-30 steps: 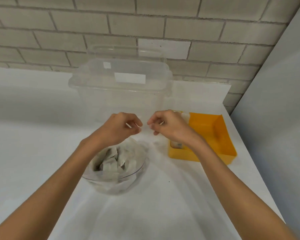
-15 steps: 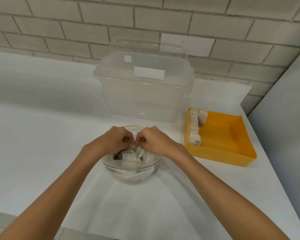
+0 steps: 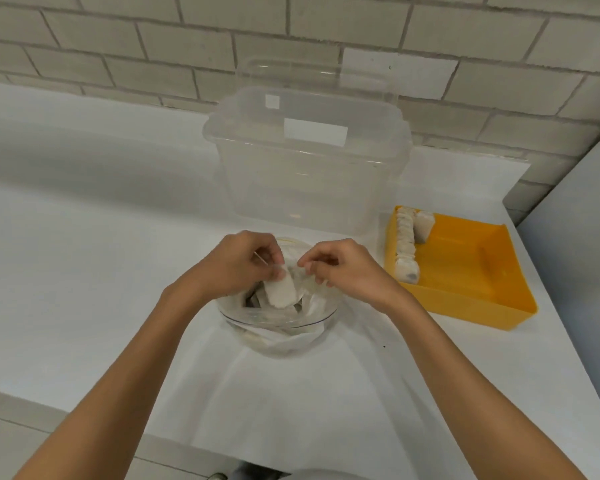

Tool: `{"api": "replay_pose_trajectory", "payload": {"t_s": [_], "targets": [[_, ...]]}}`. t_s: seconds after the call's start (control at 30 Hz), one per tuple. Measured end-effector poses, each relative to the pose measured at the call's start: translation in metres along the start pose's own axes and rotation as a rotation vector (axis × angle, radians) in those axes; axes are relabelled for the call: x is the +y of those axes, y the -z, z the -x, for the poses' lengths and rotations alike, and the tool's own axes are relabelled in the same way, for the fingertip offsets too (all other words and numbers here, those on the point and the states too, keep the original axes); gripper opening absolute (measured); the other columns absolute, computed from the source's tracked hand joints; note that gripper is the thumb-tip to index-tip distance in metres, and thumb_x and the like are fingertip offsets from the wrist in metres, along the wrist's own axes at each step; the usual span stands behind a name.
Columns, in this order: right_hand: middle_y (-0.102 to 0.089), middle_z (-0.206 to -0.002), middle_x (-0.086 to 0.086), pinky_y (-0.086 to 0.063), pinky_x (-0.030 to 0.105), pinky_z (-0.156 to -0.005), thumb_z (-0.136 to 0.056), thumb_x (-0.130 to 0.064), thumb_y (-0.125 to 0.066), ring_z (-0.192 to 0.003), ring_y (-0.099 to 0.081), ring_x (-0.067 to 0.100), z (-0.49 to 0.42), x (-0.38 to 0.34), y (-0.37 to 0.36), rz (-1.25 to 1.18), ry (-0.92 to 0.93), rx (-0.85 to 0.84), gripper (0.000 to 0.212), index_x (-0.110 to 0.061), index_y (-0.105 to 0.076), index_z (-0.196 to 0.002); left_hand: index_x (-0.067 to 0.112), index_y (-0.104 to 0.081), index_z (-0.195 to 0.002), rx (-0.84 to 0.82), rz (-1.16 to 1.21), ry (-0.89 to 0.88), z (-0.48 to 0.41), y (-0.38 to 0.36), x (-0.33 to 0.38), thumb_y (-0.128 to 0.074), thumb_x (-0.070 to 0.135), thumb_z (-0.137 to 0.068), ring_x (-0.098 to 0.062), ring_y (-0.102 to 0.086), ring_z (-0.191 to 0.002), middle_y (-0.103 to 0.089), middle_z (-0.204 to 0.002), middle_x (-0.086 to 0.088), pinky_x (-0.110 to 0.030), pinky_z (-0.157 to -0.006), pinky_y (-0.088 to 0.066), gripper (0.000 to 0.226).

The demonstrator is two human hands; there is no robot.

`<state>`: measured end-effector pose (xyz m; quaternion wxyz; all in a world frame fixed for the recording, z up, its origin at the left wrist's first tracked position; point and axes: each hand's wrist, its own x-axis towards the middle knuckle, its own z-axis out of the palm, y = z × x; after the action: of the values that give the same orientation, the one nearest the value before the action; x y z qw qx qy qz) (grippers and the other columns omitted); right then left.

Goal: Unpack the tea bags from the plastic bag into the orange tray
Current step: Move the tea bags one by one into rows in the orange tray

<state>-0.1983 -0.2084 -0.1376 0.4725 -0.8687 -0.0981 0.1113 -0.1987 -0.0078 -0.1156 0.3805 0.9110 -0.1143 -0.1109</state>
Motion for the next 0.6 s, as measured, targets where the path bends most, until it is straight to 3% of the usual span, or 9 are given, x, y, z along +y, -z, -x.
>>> {"api": "replay_pose_trajectory", "payload": {"t_s": [0.13,0.2,0.27,0.33,0.43,0.6], "targets": [[-0.069,-0.080,0.015,-0.051,0.024,-0.057,-0.097,-0.024,-0.055,-0.062,-0.064,0.018,0.007,-0.007,0.002,-0.436,-0.189,-0.028,0.022,-0.004,-0.065,-0.096,0.022,-0.063,-0.079,0.373,0.178,-0.180,0.007,-0.013,0.012,-0.076,0.016,-0.079,0.001,-0.061,-0.076,-0.066,-0.082,0.013,-0.007,-0.065,-0.040,0.014],[-0.069,-0.084,0.018,-0.053,0.024,-0.058,-0.096,-0.031,-0.056,-0.067,-0.068,0.020,0.009,-0.011,0.000,-0.623,-0.223,-0.086,0.027,-0.005,-0.063,-0.098,0.021,-0.063,-0.080,0.413,0.182,-0.260,0.012,-0.024,0.014,-0.076,0.013,-0.078,-0.002,-0.061,-0.082,-0.066,-0.083,0.013,-0.008,-0.069,-0.039,0.015],[-0.070,-0.089,0.017,-0.054,0.023,-0.061,-0.094,-0.023,-0.059,-0.072,-0.069,0.020,0.008,-0.013,-0.002,-0.704,-0.178,-0.080,0.024,-0.003,-0.063,-0.106,0.020,-0.063,-0.080,0.384,0.145,-0.316,0.015,-0.033,0.013,-0.076,0.008,-0.076,-0.005,-0.060,-0.085,-0.065,-0.084,0.009,-0.008,-0.075,-0.037,0.018],[-0.069,-0.082,0.009,-0.053,0.025,-0.062,-0.091,-0.009,-0.062,-0.071,-0.068,0.017,0.005,-0.011,-0.004,-0.660,-0.113,-0.020,0.024,-0.006,-0.060,-0.115,0.021,-0.064,-0.079,0.347,0.116,-0.338,0.016,-0.037,0.010,-0.076,0.002,-0.074,-0.005,-0.058,-0.088,-0.064,-0.087,0.007,-0.008,-0.079,-0.037,0.023],[-0.064,-0.064,-0.007,-0.053,0.026,-0.065,-0.087,-0.003,-0.065,-0.069,-0.064,0.010,0.003,-0.008,-0.004,-0.512,-0.009,0.055,0.043,-0.015,-0.053,-0.127,0.020,-0.067,-0.085,0.331,0.198,-0.304,0.017,-0.032,0.008,-0.074,0.005,-0.076,-0.006,-0.060,-0.096,-0.066,-0.095,0.008,-0.010,-0.083,-0.040,0.019],[-0.066,-0.075,0.000,-0.049,0.025,-0.076,-0.084,-0.005,-0.069,-0.072,-0.063,0.011,-0.001,-0.009,-0.004,-0.367,0.117,0.089,0.062,-0.028,-0.043,-0.136,0.024,-0.065,-0.102,0.391,0.367,-0.084,0.005,-0.021,0.007,-0.069,0.031,-0.086,-0.004,-0.063,-0.092,-0.068,-0.099,0.013,-0.016,-0.076,-0.048,0.018]]}}
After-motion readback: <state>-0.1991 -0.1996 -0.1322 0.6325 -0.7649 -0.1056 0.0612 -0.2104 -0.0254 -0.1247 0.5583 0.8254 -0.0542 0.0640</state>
